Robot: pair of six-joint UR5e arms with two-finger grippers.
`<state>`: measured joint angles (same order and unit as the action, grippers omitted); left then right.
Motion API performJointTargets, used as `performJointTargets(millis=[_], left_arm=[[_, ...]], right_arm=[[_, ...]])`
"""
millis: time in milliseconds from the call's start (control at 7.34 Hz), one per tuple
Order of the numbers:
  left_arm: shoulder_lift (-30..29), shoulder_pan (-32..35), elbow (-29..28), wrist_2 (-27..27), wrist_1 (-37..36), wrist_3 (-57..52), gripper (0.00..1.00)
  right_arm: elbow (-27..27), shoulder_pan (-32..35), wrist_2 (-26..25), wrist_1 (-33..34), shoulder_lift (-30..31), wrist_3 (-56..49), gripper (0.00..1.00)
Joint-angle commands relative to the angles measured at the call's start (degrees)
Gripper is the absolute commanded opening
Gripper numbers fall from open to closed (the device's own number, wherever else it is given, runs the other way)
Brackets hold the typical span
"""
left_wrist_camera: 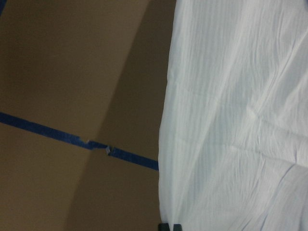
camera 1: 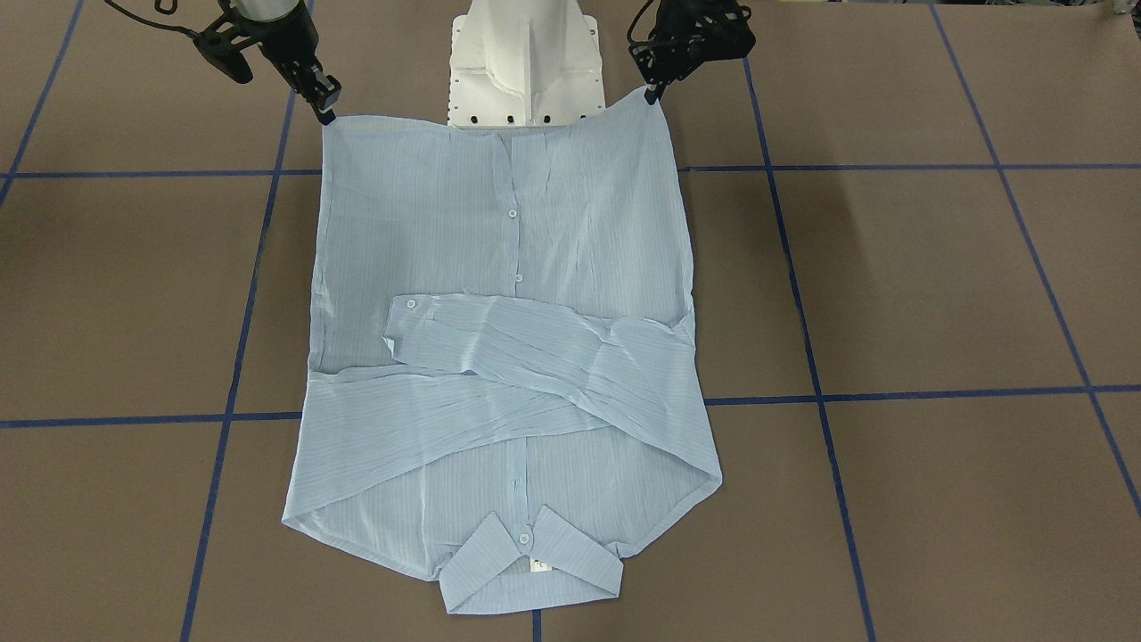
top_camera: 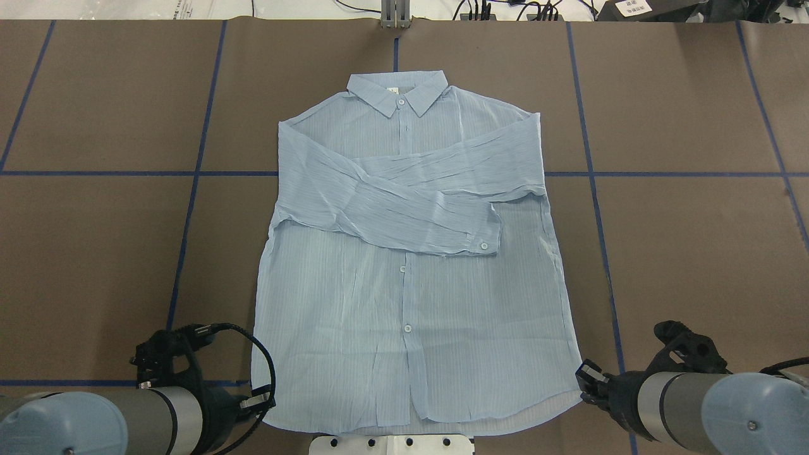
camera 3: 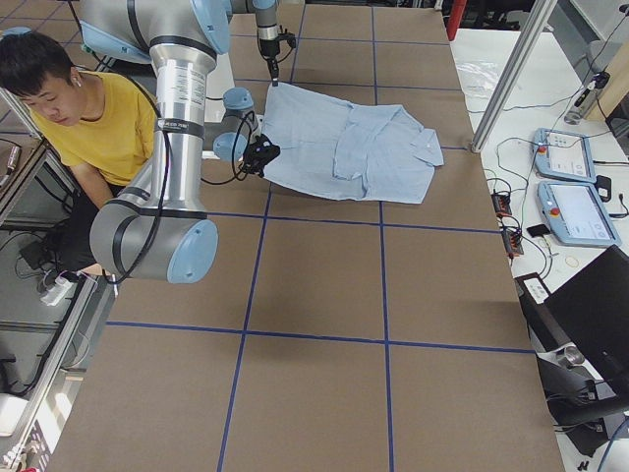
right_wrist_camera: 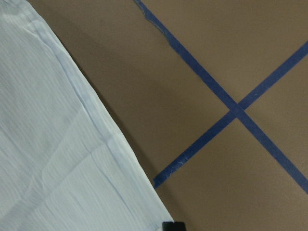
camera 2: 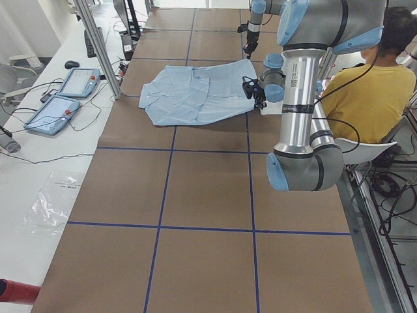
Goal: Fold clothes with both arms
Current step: 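Grasp both hem corners nearest the robot with both grippers, then lift the hem with both grippers and fold it toward the collar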
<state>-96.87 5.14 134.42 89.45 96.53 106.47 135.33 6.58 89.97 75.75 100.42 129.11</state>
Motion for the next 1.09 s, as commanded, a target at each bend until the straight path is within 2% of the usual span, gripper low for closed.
performJointTargets(millis=[0,273,409,545,681,818,954], left_arm=[[-3.7,5.7,2.4,3.0,-3.9,-0.3,0.0],[-7.9,13.5,0.2,9.6,-3.9,-1.1,0.0],[-11.6,19.1,-2.6,11.5,-4.0,-6.2,0.0],[-13.8,24.6,-6.8,16.1,-3.8,-9.3,0.0],[-14.7,27.9,-10.4,16.8,-3.4,-11.7,0.0],[-15.5,32.4,-12.2,17.0,-3.3,-16.9,0.0],[-15.9,34.2,-15.9,16.9,-2.6,-19.3,0.0]], right_arm=[[3.0,6.1,0.6,0.2,0.6,-0.2,0.0],[3.0,17.5,7.3,0.5,-2.1,-0.6,0.0],[2.5,22.9,11.8,1.2,-2.9,-1.0,0.0],[1.0,27.0,13.8,2.9,-6.7,-3.2,0.0],[-0.9,28.7,14.0,8.5,-12.5,-3.7,0.0],[-5.2,30.5,14.0,16.0,-21.5,-5.3,0.0],[-9.9,31.2,13.6,21.0,-27.5,-9.8,0.0]])
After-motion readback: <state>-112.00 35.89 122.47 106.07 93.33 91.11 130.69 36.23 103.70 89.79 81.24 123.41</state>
